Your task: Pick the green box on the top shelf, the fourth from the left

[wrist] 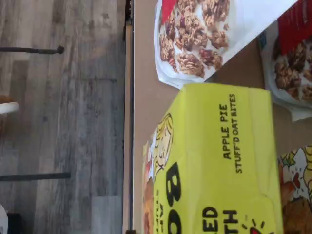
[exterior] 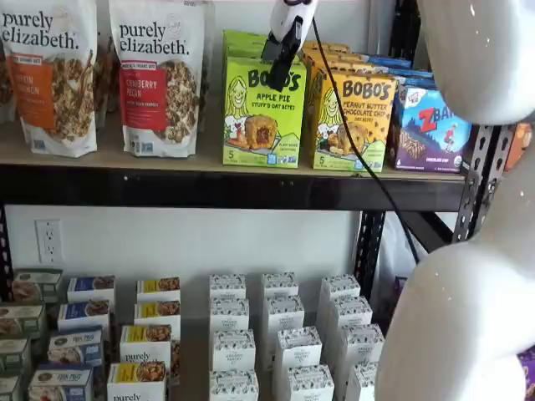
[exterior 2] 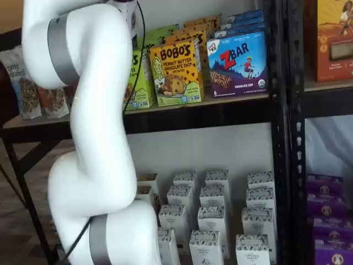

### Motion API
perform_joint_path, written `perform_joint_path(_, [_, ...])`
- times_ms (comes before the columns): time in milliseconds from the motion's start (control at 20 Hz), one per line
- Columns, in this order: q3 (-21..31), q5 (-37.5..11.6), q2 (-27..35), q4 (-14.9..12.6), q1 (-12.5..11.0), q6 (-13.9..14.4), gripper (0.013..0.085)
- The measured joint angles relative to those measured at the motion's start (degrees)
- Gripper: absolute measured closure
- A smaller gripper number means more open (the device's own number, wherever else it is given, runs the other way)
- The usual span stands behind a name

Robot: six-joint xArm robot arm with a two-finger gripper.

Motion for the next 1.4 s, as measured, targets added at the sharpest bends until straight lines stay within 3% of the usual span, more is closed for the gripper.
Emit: perform_joint_path(1400, [4.19,-3.52,-1.03,-0.92,0.84,-0.04,0.0130])
